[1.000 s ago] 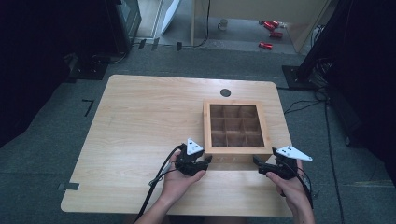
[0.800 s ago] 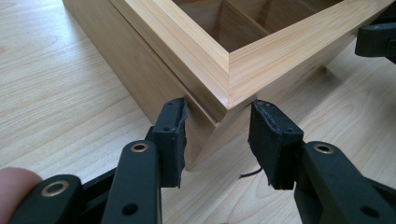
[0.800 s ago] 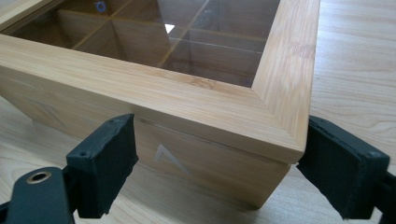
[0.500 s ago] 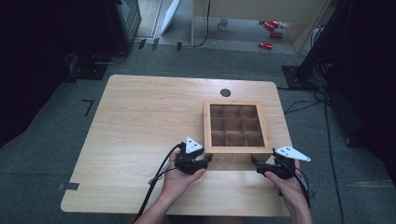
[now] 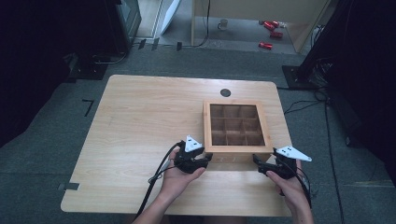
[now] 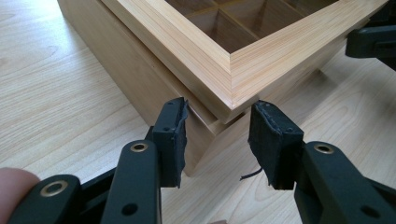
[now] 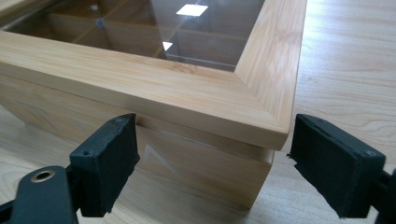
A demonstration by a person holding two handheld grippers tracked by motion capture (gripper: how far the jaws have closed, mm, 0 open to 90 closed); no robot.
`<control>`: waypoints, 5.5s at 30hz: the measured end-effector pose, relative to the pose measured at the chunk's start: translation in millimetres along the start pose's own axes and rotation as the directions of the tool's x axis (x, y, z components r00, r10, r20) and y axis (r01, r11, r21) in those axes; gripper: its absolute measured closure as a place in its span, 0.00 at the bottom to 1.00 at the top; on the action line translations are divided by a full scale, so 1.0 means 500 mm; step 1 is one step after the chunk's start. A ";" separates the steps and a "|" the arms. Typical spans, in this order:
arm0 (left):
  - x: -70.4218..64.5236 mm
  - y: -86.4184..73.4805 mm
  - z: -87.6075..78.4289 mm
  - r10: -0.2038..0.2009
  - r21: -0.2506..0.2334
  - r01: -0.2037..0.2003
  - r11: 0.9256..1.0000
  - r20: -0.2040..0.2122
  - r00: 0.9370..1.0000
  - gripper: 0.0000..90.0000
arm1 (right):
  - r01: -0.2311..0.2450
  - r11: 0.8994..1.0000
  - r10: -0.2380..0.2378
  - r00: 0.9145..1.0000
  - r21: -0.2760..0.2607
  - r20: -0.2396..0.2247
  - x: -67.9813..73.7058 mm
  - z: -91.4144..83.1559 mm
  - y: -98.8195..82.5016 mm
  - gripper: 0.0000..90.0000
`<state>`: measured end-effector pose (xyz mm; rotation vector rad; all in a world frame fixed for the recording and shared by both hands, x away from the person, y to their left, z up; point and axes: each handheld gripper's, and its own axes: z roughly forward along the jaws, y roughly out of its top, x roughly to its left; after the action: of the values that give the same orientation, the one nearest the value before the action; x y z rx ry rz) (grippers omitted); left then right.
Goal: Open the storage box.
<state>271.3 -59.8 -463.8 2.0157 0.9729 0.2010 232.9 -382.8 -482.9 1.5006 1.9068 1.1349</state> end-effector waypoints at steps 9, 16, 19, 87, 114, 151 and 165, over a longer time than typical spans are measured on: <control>0.000 -0.001 0.000 0.004 -0.001 -0.004 1.000 0.001 1.000 0.64 | 0.021 0.999 -0.020 1.000 -0.027 0.004 0.004 0.001 0.004 0.17; 0.008 -0.008 -0.014 0.015 -0.019 -0.016 1.000 -0.032 0.999 0.57 | 0.039 0.999 -0.038 0.999 -0.032 0.031 0.012 -0.001 0.008 0.17; 0.035 -0.028 -0.033 0.002 -0.015 -0.003 1.000 -0.065 0.998 0.51 | 0.045 0.998 -0.044 0.998 -0.032 0.037 0.014 -0.001 0.009 0.17; 0.150 -0.190 -0.108 -0.001 0.066 0.021 0.998 -0.302 0.953 0.20 | 0.063 0.989 -0.051 0.995 -0.137 0.090 0.002 0.000 0.284 0.18; 0.148 -0.188 -0.105 0.013 0.071 0.008 0.997 -0.295 0.955 0.20 | 0.087 0.968 -0.072 0.995 -0.234 0.069 -0.041 0.040 0.331 0.35; 0.148 -0.189 -0.105 0.011 0.071 0.010 0.997 -0.293 0.956 0.20 | 0.025 0.967 0.021 0.984 -0.255 0.179 -0.091 0.142 0.459 0.75; 0.148 -0.189 -0.105 0.012 0.070 0.009 0.998 -0.294 0.956 0.20 | -0.012 0.974 0.059 0.977 -0.226 0.206 -0.098 0.185 0.494 0.76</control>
<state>244.1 55.8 -518.8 2.0886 1.1772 0.4850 458.3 -383.4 -337.6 1.4715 1.5613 1.1151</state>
